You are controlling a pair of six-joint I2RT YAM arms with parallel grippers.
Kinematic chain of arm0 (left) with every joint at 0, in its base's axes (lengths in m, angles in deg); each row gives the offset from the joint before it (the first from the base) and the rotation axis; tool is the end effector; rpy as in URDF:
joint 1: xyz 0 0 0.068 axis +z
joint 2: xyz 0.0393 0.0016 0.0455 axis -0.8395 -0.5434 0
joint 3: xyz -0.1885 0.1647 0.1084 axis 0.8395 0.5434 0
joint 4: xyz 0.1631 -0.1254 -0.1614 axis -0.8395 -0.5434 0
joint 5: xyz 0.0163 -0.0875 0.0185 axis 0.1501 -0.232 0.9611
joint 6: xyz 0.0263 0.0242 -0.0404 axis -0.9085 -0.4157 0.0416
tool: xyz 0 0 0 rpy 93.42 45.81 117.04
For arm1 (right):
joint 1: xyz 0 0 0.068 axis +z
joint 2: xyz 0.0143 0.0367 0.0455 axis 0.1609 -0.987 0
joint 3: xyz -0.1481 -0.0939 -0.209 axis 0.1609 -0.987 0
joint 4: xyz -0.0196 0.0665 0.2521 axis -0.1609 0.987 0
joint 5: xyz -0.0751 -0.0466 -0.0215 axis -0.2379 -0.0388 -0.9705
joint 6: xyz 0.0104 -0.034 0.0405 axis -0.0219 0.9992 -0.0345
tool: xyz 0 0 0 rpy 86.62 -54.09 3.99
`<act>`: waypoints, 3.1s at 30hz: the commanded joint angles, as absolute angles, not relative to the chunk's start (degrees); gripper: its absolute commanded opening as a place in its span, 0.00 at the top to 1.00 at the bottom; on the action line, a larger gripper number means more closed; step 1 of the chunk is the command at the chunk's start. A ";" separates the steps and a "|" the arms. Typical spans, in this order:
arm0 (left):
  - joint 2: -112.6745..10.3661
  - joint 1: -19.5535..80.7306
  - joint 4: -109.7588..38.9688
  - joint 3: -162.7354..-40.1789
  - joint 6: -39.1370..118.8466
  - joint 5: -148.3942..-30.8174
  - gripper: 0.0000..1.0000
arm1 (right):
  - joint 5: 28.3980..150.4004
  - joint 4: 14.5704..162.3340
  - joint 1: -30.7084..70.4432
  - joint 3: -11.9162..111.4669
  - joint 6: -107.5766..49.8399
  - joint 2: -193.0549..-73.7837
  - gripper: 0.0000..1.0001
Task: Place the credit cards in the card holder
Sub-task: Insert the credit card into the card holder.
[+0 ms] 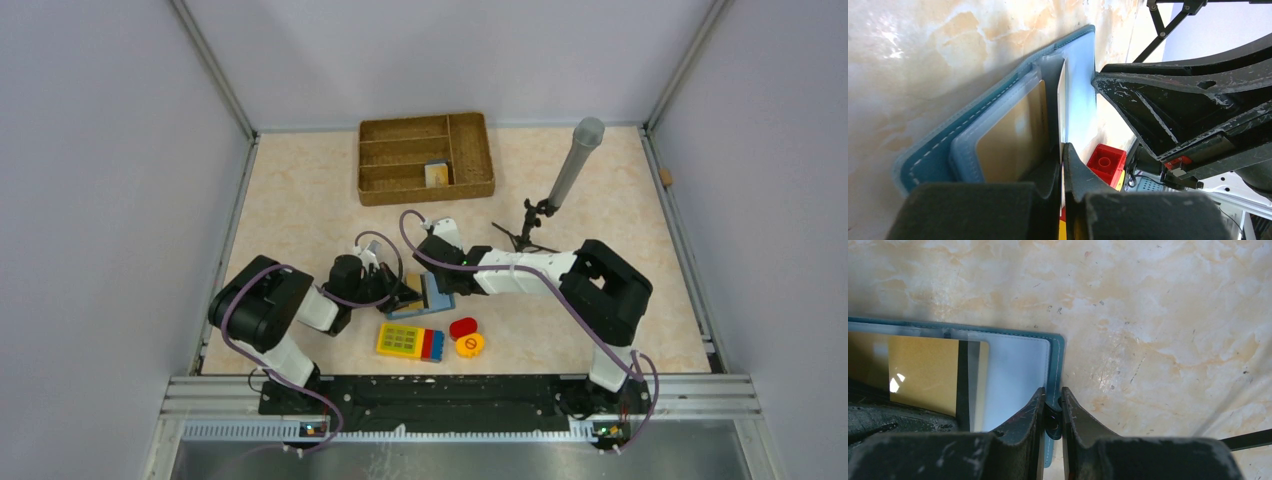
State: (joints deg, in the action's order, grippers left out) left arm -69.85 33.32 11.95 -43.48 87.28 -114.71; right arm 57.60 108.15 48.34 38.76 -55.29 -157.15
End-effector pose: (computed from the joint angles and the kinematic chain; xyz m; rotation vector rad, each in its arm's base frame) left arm 0.2029 -0.1107 0.0935 -0.3252 2.3459 -1.4076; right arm 0.2084 0.3011 0.1638 -0.3877 2.4602 0.0932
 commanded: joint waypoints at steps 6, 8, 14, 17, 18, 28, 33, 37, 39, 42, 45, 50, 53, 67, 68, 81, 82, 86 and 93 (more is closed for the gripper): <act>-71.39 31.61 12.99 -41.62 89.47 -111.89 1.00 | 59.60 110.97 48.96 38.58 -56.15 -160.36 0.99; -71.21 31.49 12.45 -41.65 89.82 -111.67 1.00 | 59.61 110.87 48.99 38.61 -56.14 -160.36 0.99; -69.89 31.25 6.23 -43.46 88.44 -111.39 0.79 | 59.05 111.18 49.20 38.59 -56.22 -160.23 0.99; -66.42 31.25 -1.91 -45.30 85.36 -109.63 0.71 | 58.74 111.27 49.24 38.35 -56.23 -160.02 1.00; -65.18 31.25 -4.72 -45.93 84.18 -108.90 0.68 | 58.61 111.33 49.24 38.35 -56.29 -160.01 1.00; -54.18 31.27 -26.65 -50.00 76.54 -101.16 0.45 | 57.63 111.76 49.26 37.87 -56.51 -160.09 1.00; -51.91 31.26 -30.12 -50.75 76.13 -101.14 0.41 | 57.73 111.40 49.21 37.76 -56.52 -160.00 1.00; -50.10 30.92 -32.70 -51.48 75.77 -99.92 0.39 | 57.81 111.16 49.27 37.41 -56.59 -159.75 1.00; -50.18 30.91 -32.29 -51.42 75.84 -100.35 0.39 | 57.86 111.03 49.19 37.36 -56.58 -159.73 1.00; -51.76 30.47 -30.32 -51.38 76.40 -102.05 0.39 | 58.06 110.77 49.26 37.34 -56.55 -159.82 1.00; -53.82 29.34 -28.49 -52.07 76.89 -102.77 0.40 | 58.12 110.84 49.21 37.26 -56.55 -159.83 1.00; -57.02 27.02 -27.63 -55.18 76.92 -101.99 0.41 | 58.10 110.84 49.24 37.15 -56.74 -159.73 1.00; -59.20 25.54 -27.72 -57.47 76.80 -101.76 0.42 | 58.32 110.67 49.20 37.07 -56.82 -159.66 1.00; -60.04 22.46 -27.55 -59.23 75.56 -97.26 0.43 | 61.42 108.03 48.32 34.07 -58.15 -157.16 1.00; -59.96 22.46 -26.76 -58.99 75.32 -97.36 0.43 | 62.12 107.40 48.05 33.59 -58.16 -156.77 1.00; -61.98 20.14 -31.81 -65.37 72.52 -96.50 0.42 | 68.18 101.78 45.27 27.68 -59.44 -151.97 1.00; -60.95 20.11 -33.46 -65.65 71.99 -95.29 0.41 | 68.54 101.61 44.87 27.32 -59.41 -151.37 1.00; -55.64 20.25 -40.01 -66.48 70.32 -93.94 0.31 | 69.89 101.03 43.51 25.77 -59.26 -148.43 1.00; -45.18 20.94 -52.77 -68.42 67.95 -88.31 0.18 | 73.02 99.15 41.40 23.14 -59.02 -144.18 0.95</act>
